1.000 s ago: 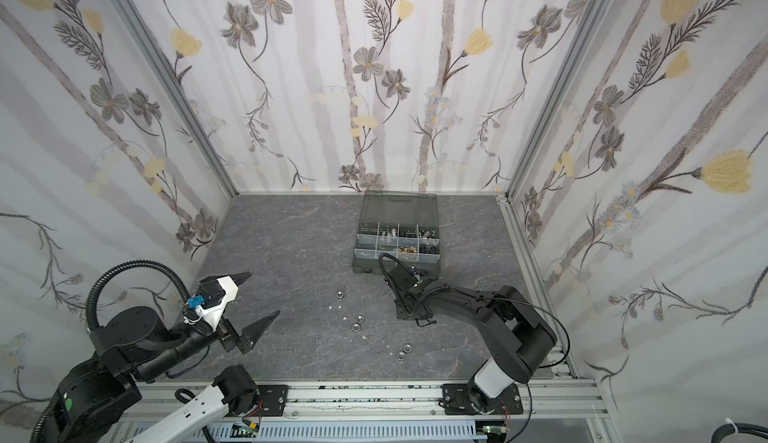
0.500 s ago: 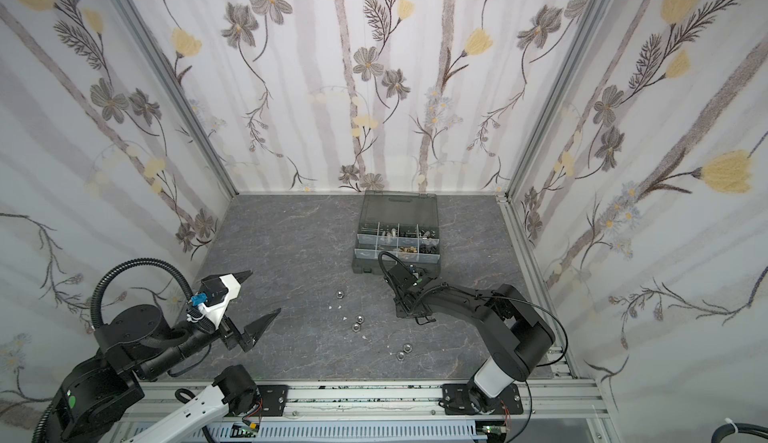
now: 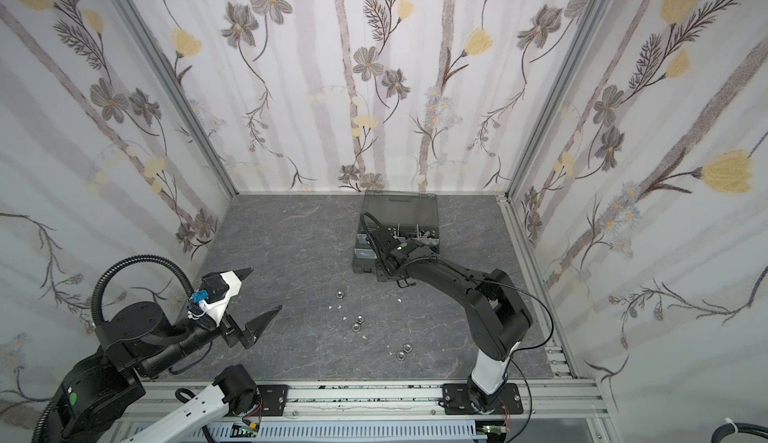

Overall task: Sort the screws and nuts into containers
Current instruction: 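Carry the hex nut with the right gripper over the organizer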

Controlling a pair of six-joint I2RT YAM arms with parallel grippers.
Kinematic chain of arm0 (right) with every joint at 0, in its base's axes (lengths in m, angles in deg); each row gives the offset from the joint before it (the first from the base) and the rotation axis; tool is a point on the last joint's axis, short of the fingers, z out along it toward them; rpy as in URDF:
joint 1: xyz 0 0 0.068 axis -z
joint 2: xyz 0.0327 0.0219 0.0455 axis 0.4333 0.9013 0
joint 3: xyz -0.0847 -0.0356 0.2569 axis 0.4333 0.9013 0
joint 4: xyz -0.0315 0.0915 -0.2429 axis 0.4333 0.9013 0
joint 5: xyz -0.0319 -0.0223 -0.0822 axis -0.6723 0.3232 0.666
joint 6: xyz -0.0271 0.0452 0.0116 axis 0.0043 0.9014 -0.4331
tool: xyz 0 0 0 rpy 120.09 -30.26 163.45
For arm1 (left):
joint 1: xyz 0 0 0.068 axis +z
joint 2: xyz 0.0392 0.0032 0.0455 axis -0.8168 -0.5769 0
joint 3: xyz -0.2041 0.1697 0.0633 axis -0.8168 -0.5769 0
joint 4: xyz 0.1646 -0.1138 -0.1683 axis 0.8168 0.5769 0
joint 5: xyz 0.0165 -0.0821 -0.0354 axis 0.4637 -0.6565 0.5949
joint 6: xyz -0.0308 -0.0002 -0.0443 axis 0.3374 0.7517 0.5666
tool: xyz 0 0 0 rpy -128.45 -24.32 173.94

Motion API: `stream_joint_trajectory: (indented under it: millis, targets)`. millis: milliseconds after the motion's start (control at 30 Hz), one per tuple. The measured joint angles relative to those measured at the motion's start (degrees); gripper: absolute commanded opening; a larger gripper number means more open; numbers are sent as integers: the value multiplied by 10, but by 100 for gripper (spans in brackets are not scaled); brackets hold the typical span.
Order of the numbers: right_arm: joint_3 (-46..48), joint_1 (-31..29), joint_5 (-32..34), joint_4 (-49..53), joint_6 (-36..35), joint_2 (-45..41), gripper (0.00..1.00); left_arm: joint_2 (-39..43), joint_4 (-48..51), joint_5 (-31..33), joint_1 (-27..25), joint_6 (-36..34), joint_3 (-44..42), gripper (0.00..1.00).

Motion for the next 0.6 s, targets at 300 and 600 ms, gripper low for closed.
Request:
stream_joint_trajectory:
  millis: [300,600]
  targets:
    - [-133,49,2,-23,-66,123,20,0,-5,0,0,0,-5,100]
    - [-211,67,-4,-53,-90,210,20,-3,-14,0,0,0,-5,100]
